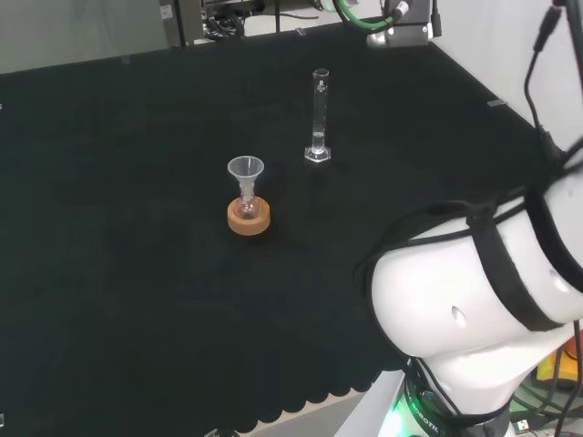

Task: Pick up the graduated cylinder.

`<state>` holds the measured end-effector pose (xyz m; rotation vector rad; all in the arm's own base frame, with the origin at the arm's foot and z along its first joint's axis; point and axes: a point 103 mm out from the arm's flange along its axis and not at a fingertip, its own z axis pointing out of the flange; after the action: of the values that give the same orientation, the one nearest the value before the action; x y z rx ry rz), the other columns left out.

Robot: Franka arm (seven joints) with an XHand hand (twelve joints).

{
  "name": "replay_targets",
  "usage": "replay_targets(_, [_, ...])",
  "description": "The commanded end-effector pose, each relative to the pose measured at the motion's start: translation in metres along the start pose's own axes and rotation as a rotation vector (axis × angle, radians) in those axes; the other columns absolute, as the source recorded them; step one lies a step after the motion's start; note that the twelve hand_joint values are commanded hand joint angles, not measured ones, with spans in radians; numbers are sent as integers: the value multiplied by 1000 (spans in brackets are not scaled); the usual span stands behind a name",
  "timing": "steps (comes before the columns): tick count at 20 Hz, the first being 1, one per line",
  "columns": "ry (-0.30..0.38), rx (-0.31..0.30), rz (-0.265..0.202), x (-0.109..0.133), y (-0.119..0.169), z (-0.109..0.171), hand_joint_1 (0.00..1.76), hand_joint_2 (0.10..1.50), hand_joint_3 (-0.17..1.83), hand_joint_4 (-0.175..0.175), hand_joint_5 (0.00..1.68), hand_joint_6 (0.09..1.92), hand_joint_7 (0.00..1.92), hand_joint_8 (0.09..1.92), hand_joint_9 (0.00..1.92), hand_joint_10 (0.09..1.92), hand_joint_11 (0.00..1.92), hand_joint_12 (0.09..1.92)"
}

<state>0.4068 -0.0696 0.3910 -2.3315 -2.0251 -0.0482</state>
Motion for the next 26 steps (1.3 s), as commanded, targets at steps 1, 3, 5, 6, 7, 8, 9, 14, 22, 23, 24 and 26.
replay_targets(1, [76,-86,-11,-41,67,42,365,1154,256,-58,312,87,146,636,350,700,181,1382])
replay_targets(3, [98,-20,-2,-46,78,56,380,1145,252,-59,319,87,148,640,357,696,190,1379])
replay_targets(5, [110,10,6,-51,86,69,387,1135,249,-58,306,87,118,630,339,686,186,1375])
replay_targets(6, [115,21,9,-52,90,75,389,1131,247,-57,297,87,104,625,329,682,182,1373])
replay_targets(7, [120,34,13,-54,94,81,391,1126,246,-56,289,87,93,622,322,679,176,1371])
replay_targets(8, [132,38,17,-56,98,86,393,1122,244,-56,283,87,85,620,316,678,171,1370])
replay_targets(9, [144,43,20,-57,102,91,394,1117,243,-56,278,87,78,619,312,676,168,1370])
replay_targets(14, [191,31,11,-63,116,108,406,1098,238,-55,273,87,73,623,304,679,154,1372])
replay_targets(22, [242,45,-11,-73,121,141,423,1085,237,-56,284,87,117,647,326,689,155,1379])
replay_targets(23, [249,49,-10,-75,121,145,426,1083,237,-56,286,87,120,649,328,690,156,1379])
replay_targets(24, [254,54,-8,-76,120,149,429,1081,238,-56,287,87,122,650,329,690,157,1378])
replay_targets(26, [274,61,-5,-78,120,156,437,1077,238,-56,288,87,125,652,332,689,158,1378])
